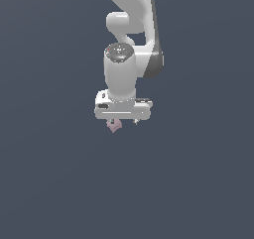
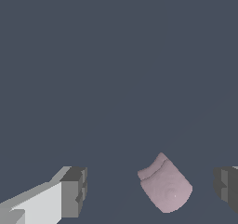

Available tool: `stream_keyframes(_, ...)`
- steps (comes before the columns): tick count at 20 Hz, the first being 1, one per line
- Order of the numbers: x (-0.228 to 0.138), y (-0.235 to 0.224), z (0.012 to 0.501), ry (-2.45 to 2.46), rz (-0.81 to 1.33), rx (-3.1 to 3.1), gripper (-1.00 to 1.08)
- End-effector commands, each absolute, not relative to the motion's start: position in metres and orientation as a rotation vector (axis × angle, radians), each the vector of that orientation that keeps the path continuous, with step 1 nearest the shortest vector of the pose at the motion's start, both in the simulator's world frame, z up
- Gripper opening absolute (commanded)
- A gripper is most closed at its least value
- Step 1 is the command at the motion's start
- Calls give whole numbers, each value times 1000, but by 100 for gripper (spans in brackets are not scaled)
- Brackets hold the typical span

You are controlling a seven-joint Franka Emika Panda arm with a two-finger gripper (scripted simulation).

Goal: Pick up the object and move it to a goal position.

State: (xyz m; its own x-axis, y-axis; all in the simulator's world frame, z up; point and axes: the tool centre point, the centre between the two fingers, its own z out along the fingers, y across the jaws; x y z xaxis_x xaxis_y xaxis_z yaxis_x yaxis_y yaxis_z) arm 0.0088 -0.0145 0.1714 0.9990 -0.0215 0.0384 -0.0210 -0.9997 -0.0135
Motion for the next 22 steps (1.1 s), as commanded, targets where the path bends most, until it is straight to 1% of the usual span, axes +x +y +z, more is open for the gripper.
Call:
stream_keyframes(1,9,-15,171,33,-60,-3128,100)
stream_keyframes(11,9,-16,181,-11,-82,-3136,100)
stream_keyframes(22,2,-23,170,-122,-73,-3137,100)
